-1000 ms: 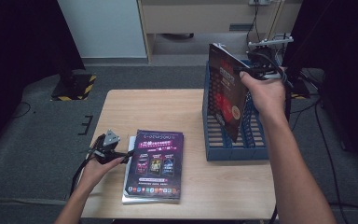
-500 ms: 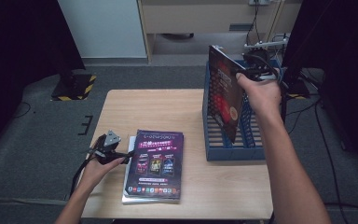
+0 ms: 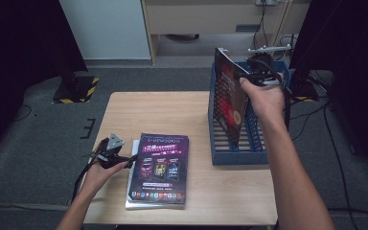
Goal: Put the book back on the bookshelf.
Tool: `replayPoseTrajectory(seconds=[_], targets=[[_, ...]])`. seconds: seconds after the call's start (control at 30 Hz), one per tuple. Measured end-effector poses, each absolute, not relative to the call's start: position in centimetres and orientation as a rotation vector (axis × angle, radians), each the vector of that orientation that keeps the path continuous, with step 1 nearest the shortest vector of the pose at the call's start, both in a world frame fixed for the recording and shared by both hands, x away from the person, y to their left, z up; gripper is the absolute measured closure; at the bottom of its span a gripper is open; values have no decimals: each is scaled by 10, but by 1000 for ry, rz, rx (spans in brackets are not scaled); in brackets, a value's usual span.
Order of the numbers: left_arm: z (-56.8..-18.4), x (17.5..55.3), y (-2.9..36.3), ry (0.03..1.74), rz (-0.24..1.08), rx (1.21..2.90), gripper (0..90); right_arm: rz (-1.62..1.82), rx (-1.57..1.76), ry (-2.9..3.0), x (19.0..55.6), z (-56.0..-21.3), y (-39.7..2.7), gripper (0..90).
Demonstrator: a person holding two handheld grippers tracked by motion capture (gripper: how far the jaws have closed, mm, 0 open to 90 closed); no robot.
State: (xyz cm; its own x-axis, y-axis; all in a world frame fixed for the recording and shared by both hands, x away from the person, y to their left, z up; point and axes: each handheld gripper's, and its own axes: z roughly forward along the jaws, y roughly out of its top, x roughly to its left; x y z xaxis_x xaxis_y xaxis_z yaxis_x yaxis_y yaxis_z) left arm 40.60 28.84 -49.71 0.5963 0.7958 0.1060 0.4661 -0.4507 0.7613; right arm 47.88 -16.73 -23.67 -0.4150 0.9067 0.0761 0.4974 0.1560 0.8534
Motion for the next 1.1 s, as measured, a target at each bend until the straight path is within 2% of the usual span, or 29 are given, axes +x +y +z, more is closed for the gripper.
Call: replayPoseTrajectory(seconds=[1.1], targets=[[-498, 406, 288, 992, 602, 2117, 76, 1232, 1300, 1973, 474, -274, -163, 868]])
